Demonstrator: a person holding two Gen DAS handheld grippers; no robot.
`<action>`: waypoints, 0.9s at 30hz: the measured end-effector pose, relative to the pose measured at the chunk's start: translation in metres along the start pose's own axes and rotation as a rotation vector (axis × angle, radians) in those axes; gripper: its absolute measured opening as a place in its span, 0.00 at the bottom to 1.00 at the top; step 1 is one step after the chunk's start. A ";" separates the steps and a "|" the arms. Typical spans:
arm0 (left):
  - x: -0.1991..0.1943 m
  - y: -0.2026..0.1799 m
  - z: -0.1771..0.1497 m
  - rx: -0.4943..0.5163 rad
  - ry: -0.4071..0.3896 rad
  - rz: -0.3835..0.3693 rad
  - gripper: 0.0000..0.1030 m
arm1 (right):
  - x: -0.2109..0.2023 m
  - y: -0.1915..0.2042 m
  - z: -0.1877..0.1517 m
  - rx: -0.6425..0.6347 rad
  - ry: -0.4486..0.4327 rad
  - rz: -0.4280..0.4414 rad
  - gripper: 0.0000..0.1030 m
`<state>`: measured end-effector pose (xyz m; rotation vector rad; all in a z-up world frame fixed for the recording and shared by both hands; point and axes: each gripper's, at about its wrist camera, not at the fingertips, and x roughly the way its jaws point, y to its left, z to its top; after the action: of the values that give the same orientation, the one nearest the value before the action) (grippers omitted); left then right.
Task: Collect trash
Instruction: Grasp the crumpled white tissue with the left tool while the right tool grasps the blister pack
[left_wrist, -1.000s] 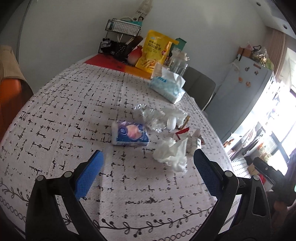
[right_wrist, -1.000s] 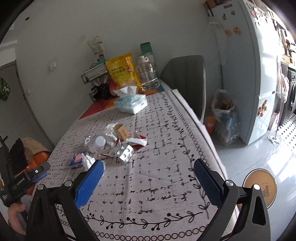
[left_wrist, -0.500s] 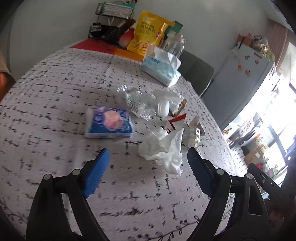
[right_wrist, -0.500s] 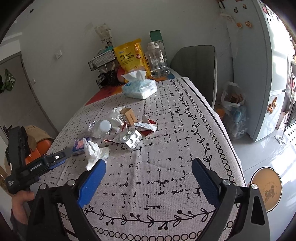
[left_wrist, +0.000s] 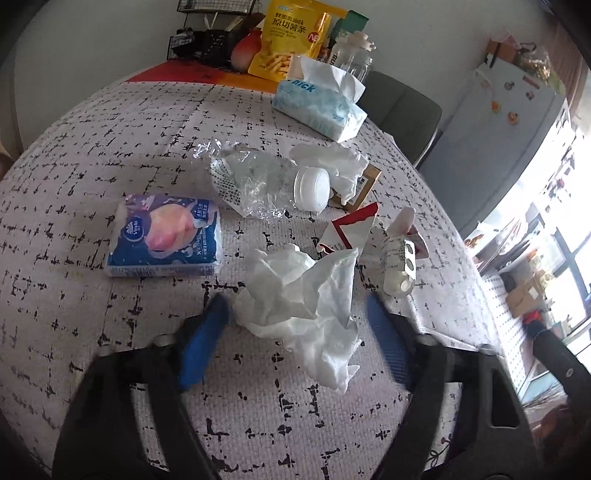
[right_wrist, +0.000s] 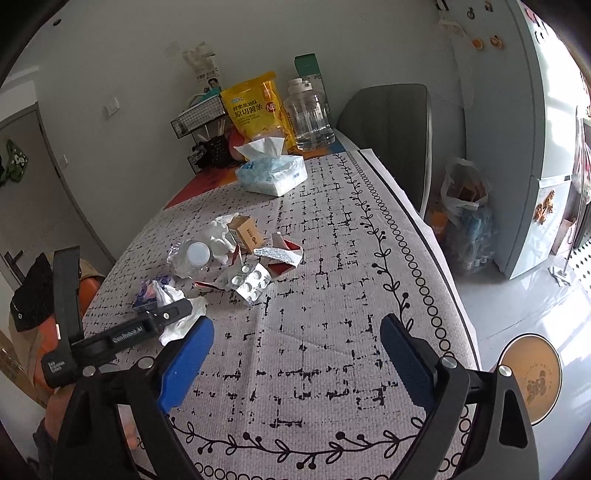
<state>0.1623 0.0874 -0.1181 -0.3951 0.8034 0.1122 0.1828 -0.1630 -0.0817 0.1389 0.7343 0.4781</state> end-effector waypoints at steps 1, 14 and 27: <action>0.001 0.000 0.000 0.007 0.005 0.007 0.45 | 0.002 0.001 0.001 0.001 0.002 -0.001 0.87; -0.050 0.048 0.009 -0.072 -0.101 -0.007 0.13 | 0.033 0.040 0.007 -0.049 0.047 0.040 0.87; -0.064 0.101 0.009 -0.170 -0.138 0.025 0.13 | 0.088 0.075 0.016 -0.075 0.110 0.051 0.77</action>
<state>0.0990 0.1869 -0.0966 -0.5323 0.6645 0.2302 0.2228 -0.0554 -0.1020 0.0614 0.8213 0.5643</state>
